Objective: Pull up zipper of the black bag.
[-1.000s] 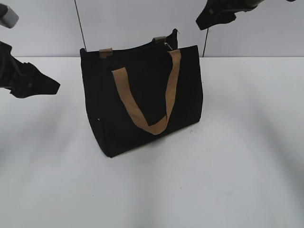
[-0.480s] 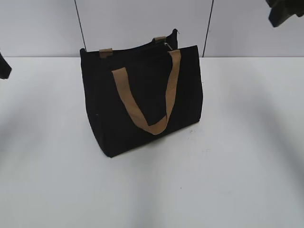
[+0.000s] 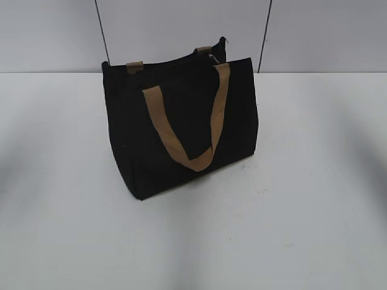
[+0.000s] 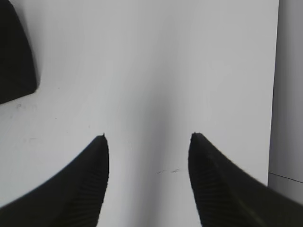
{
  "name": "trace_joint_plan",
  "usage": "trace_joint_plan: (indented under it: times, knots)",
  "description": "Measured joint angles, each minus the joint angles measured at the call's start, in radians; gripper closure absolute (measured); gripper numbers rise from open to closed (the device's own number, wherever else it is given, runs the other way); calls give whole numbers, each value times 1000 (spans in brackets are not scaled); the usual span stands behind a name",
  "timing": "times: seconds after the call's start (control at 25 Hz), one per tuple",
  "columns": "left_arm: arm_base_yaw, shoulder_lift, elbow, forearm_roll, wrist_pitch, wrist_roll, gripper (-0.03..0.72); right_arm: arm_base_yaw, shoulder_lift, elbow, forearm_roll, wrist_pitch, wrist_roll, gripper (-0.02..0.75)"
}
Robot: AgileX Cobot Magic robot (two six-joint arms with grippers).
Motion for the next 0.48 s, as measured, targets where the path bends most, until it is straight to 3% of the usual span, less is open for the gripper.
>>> trace_joint_plan:
  times: [0.2, 0.48]
  knots:
    - [0, -97, 121, -5, 21, -2, 165, -2, -170, 169, 91, -1, -12, 314]
    - [0, -366, 387, -40, -70, -2, 165, -2, -516, 580, 137, -20, -34, 314]
